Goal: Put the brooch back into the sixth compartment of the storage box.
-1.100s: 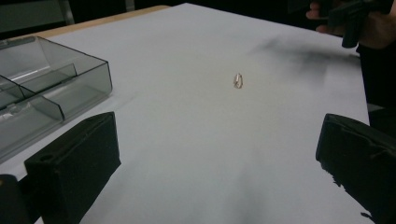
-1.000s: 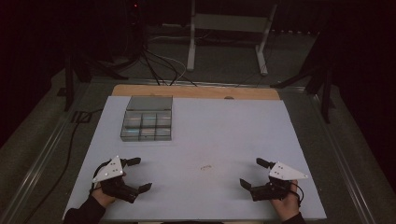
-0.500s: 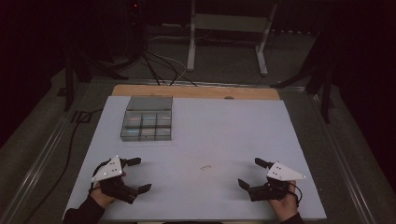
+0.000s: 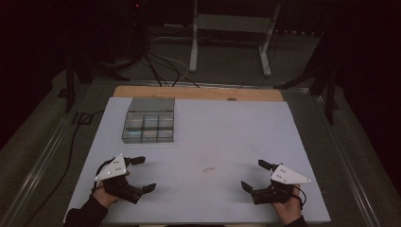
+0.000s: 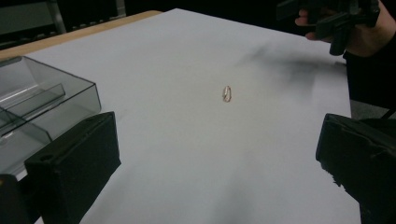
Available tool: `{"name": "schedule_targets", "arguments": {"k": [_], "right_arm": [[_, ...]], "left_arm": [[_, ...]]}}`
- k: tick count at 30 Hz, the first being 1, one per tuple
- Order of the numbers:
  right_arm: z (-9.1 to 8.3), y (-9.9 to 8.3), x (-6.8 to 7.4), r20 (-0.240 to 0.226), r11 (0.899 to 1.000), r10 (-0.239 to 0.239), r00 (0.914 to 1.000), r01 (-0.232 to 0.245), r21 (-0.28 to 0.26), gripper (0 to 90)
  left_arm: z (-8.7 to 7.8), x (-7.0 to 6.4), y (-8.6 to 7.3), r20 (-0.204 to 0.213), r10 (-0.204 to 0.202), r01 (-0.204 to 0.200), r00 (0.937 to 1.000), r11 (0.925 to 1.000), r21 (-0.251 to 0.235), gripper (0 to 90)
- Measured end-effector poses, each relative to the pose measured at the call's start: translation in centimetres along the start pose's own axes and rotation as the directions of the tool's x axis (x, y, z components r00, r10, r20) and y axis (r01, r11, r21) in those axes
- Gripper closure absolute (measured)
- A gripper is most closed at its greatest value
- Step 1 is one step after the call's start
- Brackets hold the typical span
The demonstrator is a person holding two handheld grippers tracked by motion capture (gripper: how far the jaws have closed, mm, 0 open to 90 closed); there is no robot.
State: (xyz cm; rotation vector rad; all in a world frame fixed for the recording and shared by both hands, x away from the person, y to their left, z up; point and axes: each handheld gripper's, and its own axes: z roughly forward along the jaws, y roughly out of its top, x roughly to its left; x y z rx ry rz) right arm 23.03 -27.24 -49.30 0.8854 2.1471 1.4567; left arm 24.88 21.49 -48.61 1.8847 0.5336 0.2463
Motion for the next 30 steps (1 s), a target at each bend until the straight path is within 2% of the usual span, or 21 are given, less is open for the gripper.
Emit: {"name": "schedule_targets", "arguments": {"k": [6, 8, 10, 22, 30], "right_arm": [[0.0, 0.0, 0.0, 0.000, 1.000, 0.000, 1.0000, 0.000, -0.003, 0.0], [0.0, 0.0, 0.0, 0.003, 1.000, -0.003, 1.0000, 0.003, 0.000, 0.0], [0.0, 0.0, -0.1, 0.000, 1.000, 0.005, 1.0000, -0.005, -0.004, 0.0], [-0.1, 0.0, -0.1, 0.002, 1.000, 0.006, 1.0000, -0.006, -0.010, 0.0], [-0.1, 0.0, -0.2, 0.003, 1.000, 0.008, 1.0000, -0.008, -0.010, 0.0]], "left_arm": [[0.9, 0.1, 0.8, 0.023, 0.001, -0.001, 0.9997, 1.0000, 0.001, 1.3], [1.3, -0.1, 1.4, 0.018, 0.021, -0.021, 0.9996, 0.9998, 0.004, 1.3], [1.5, -0.1, 1.5, 0.024, 0.023, -0.023, 0.9994, 0.9997, 0.003, 1.3], [4.3, 0.1, 3.7, 0.086, 0.002, -0.003, 0.9963, 1.0000, 0.008, 1.3], [6.0, -0.1, 4.5, 0.102, 0.004, -0.007, 0.9948, 0.9997, 0.025, 1.3]]}}
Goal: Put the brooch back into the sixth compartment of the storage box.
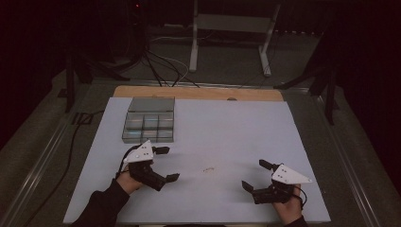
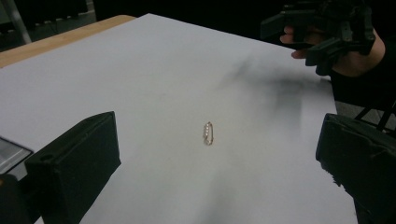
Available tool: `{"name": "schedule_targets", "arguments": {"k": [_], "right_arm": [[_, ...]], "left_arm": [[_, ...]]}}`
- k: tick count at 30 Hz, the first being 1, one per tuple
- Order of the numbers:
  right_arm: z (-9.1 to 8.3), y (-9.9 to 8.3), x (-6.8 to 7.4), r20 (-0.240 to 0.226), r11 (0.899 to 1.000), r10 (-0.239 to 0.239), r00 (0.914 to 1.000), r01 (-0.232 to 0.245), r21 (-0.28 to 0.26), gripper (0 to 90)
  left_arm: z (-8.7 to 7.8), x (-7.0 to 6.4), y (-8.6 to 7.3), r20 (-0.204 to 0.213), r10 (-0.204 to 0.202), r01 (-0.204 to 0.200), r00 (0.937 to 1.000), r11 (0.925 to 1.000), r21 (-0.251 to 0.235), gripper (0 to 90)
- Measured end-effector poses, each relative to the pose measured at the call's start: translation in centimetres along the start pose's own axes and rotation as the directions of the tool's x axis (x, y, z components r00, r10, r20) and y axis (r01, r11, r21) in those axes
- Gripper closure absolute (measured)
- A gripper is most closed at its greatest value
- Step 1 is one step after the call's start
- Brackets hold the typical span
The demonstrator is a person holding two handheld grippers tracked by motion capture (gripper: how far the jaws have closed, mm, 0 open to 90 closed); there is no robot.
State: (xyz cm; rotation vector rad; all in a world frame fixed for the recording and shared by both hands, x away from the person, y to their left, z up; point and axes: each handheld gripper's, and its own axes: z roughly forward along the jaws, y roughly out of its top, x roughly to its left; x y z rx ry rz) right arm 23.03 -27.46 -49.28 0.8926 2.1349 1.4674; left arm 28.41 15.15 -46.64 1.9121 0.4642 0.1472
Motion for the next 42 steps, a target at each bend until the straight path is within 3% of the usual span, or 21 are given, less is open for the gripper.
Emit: {"name": "schedule_targets", "arguments": {"k": [18, 25, 42], "right_arm": [[-0.1, 0.0, 0.0, 0.001, 1.000, -0.003, 1.0000, 0.003, 0.000, 0.0], [-0.2, 0.0, 0.0, 0.002, 1.000, -0.002, 1.0000, 0.002, -0.006, 0.0], [-0.3, 0.1, 0.0, 0.000, 1.000, -0.004, 1.0000, 0.004, -0.011, 0.0]], "left_arm": [[4.3, 0.0, 1.8, 0.014, 0.004, -0.004, 0.9999, 0.9997, 0.025, 1.3], [6.0, -0.5, 1.9, 0.038, 0.022, -0.023, 0.9991, 0.9987, 0.045, 1.4], [9.2, -1.2, 1.7, 0.053, 0.013, -0.019, 0.9985, 0.9950, 0.099, 1.4]]}}
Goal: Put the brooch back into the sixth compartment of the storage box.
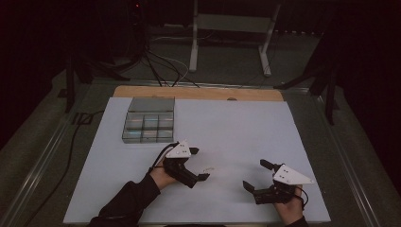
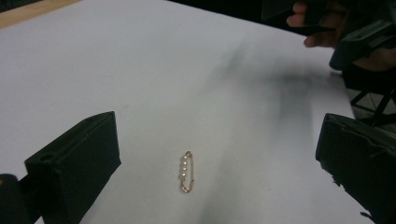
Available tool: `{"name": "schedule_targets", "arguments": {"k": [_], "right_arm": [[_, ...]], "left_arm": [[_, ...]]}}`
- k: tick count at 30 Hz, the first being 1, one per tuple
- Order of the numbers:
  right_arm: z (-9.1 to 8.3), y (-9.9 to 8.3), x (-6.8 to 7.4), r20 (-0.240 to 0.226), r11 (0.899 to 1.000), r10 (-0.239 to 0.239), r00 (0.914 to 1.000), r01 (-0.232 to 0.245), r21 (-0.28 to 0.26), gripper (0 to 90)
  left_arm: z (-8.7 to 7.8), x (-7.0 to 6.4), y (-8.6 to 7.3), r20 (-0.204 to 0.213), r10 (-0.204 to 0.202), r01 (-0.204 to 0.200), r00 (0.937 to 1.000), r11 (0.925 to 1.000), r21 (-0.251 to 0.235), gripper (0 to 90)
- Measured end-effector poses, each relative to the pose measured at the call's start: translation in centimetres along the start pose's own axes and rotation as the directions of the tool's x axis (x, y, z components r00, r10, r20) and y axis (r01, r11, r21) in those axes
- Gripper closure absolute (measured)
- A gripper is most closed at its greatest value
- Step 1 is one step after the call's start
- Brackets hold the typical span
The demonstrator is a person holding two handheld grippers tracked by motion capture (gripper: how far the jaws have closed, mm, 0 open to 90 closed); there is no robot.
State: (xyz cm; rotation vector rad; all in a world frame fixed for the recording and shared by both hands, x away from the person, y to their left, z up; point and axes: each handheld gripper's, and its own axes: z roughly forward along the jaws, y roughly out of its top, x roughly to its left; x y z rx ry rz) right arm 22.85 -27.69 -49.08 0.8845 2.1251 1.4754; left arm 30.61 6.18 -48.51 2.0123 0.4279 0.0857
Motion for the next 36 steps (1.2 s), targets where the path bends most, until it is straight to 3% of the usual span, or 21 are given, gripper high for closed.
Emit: {"name": "schedule_targets", "arguments": {"k": [9, 10, 12, 19, 23, 25, 29, 32, 33, 36], "right_arm": [[0.0, 0.0, 0.0, -0.002, 1.000, 0.005, 1.0000, -0.005, 0.001, 0.0], [0.0, 0.0, 0.0, -0.002, 1.000, 0.005, 1.0000, -0.005, -0.001, 0.0], [0.0, 0.0, 0.0, -0.004, 1.000, 0.002, 1.0000, -0.002, 0.001, 0.0], [0.0, 0.0, 0.0, -0.006, 1.000, 0.001, 1.0000, -0.001, 0.002, 0.0], [-0.1, 0.0, 0.0, -0.004, 1.000, 0.003, 1.0000, -0.003, 0.001, 0.0], [-0.1, 0.0, 0.0, -0.005, 1.000, 0.006, 1.0000, -0.006, 0.001, 0.0], [-0.1, 0.0, 0.0, -0.005, 1.000, 0.003, 1.0000, -0.003, 0.002, 0.0], [-0.1, 0.0, 0.0, -0.006, 1.000, 0.005, 1.0000, -0.005, 0.003, 0.0], [-0.1, 0.0, 0.1, -0.007, 1.000, 0.003, 1.0000, -0.003, 0.003, 0.0], [-0.1, 0.0, 0.0, -0.008, 1.000, 0.005, 1.0000, -0.005, 0.005, 0.0]], "left_arm": [[1.0, 0.5, 0.0, 0.009, -0.026, 0.026, 0.9996, 0.9992, 0.029, 1.4], [1.2, 0.5, -0.1, -0.014, -0.025, 0.025, 0.9996, 0.9990, 0.036, 1.4], [1.3, 0.6, -0.1, -0.018, -0.022, 0.023, 0.9996, 0.9985, 0.050, 1.4], [2.0, 1.0, -0.2, 0.002, -0.053, 0.053, 0.9986, 0.9945, 0.090, 2.1], [2.5, 1.0, -0.2, -0.008, -0.035, 0.035, 0.9994, 0.9925, 0.117, 9.3], [2.8, 1.0, -0.3, -0.014, -0.031, 0.033, 0.9994, 0.9906, 0.133, 17.4], [3.3, 1.0, -0.5, -0.019, -0.013, 0.016, 0.9997, 0.9835, 0.180, 20.1], [3.4, 1.1, -0.6, -0.018, -0.012, 0.015, 0.9998, 0.9826, 0.185, 28.2], [3.5, 1.0, -0.6, -0.013, -0.009, 0.011, 0.9999, 0.9810, 0.194, 35.1], [3.7, 1.1, -0.5, -0.016, -0.005, 0.009, 0.9999, 0.9759, 0.218, 40.1]]}}
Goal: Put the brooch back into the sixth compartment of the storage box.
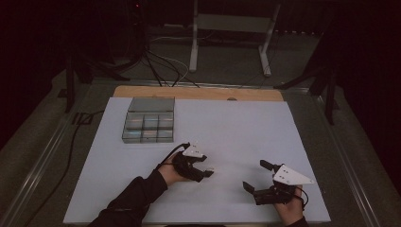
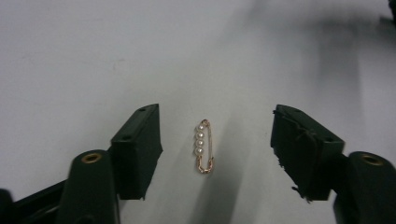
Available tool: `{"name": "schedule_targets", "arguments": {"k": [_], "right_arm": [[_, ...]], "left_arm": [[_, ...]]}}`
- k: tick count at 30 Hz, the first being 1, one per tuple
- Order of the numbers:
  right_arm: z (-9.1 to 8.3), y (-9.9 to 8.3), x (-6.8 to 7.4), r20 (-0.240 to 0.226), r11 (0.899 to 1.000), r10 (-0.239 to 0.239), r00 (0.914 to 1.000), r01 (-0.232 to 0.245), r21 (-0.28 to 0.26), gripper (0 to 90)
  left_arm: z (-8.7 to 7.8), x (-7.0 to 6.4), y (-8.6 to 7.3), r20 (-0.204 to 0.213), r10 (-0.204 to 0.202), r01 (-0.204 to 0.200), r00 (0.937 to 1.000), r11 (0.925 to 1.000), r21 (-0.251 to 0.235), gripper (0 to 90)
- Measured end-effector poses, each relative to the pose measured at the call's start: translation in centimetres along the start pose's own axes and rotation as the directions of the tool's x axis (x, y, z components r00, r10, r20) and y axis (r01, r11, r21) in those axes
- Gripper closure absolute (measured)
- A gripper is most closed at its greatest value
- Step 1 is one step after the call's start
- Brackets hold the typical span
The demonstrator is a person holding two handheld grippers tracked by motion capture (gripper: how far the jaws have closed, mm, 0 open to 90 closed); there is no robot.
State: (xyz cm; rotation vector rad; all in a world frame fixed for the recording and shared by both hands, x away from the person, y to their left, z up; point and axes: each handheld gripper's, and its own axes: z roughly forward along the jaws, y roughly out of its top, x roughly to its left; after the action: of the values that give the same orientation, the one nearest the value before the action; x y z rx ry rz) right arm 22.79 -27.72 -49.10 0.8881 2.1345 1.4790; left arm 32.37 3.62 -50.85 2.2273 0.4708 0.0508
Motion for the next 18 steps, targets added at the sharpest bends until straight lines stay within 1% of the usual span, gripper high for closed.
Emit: {"name": "schedule_targets", "arguments": {"k": [1, 2, 4, 5, 6, 7, 8, 11, 13, 14, 15, 16, 17, 18], "right_arm": [[0.0, 0.0, 0.0, 0.000, 1.000, 0.002, 1.0000, -0.002, -0.001, 0.0], [-0.1, 0.0, 0.0, 0.000, 1.000, 0.000, 1.0000, 0.000, -0.004, 0.0], [0.0, 0.0, 0.0, 0.000, 1.000, -0.003, 1.0000, 0.003, -0.002, 0.0], [0.0, 0.0, 0.0, -0.001, 1.000, 0.001, 1.0000, -0.001, 0.000, 0.0], [0.0, 0.0, 0.0, -0.001, 1.000, 0.001, 1.0000, -0.001, 0.000, 0.0], [0.0, 0.0, 0.0, 0.000, 1.000, -0.001, 1.0000, 0.001, -0.001, 0.0], [0.0, 0.0, 0.1, 0.000, 1.000, -0.005, 1.0000, 0.005, -0.002, 0.0], [0.0, 0.0, 0.0, 0.000, 1.000, -0.003, 1.0000, 0.003, -0.001, 0.0], [0.0, 0.0, 0.1, 0.001, 1.000, -0.003, 1.0000, 0.003, -0.001, 0.0], [0.0, 0.0, 0.1, 0.000, 1.000, -0.005, 1.0000, 0.005, 0.000, 0.0], [0.0, 0.0, 0.1, 0.000, 1.000, -0.005, 1.0000, 0.005, 0.000, 0.0], [0.0, 0.0, 0.1, 0.000, 1.000, -0.003, 1.0000, 0.003, 0.000, 0.0], [0.0, 0.0, 0.1, 0.000, 1.000, -0.003, 1.0000, 0.003, 0.000, 0.0], [0.0, 0.0, 0.1, 0.000, 1.000, -0.003, 1.0000, 0.003, 0.000, 0.0]], "left_arm": [[0.0, 0.0, 0.0, 0.000, 0.000, 0.000, 1.0000, 1.0000, 0.000, 42.4], [0.2, 0.0, 0.0, -0.009, 0.001, -0.001, 1.0000, 0.9999, 0.011, 46.8], [0.5, 0.1, -0.1, -0.014, 0.005, -0.004, 0.9999, 0.9996, 0.029, 48.1], [0.6, 0.1, -0.1, -0.019, -0.002, 0.003, 0.9998, 0.9994, 0.035, 52.3], [0.7, 0.1, -0.1, -0.017, -0.008, 0.008, 0.9998, 0.9992, 0.039, 52.3], [0.8, 0.1, -0.1, -0.017, -0.006, 0.007, 0.9998, 0.9991, 0.041, 53.8], [0.8, 0.2, -0.1, -0.015, -0.002, 0.003, 0.9999, 0.9989, 0.046, 57.6], [1.0, 0.2, -0.1, -0.013, -0.010, 0.011, 0.9999, 0.9987, 0.051, 60.2], [1.1, 0.3, 0.0, -0.013, -0.002, 0.003, 0.9999, 0.9972, 0.074, 62.6], [1.2, 0.3, 0.0, -0.015, -0.004, 0.005, 0.9999, 0.9972, 0.074, 65.4], [1.2, 0.3, 0.0, -0.014, -0.001, 0.002, 0.9999, 0.9966, 0.083, 65.4], [1.3, 0.4, 0.0, -0.015, -0.009, 0.010, 0.9998, 0.9966, 0.082, 67.2], [1.4, 0.4, 0.0, -0.018, -0.009, 0.010, 0.9998, 0.9963, 0.086, 67.2], [1.5, 0.4, 0.1, -0.011, -0.006, 0.007, 0.9999, 0.9958, 0.091, 68.1]]}}
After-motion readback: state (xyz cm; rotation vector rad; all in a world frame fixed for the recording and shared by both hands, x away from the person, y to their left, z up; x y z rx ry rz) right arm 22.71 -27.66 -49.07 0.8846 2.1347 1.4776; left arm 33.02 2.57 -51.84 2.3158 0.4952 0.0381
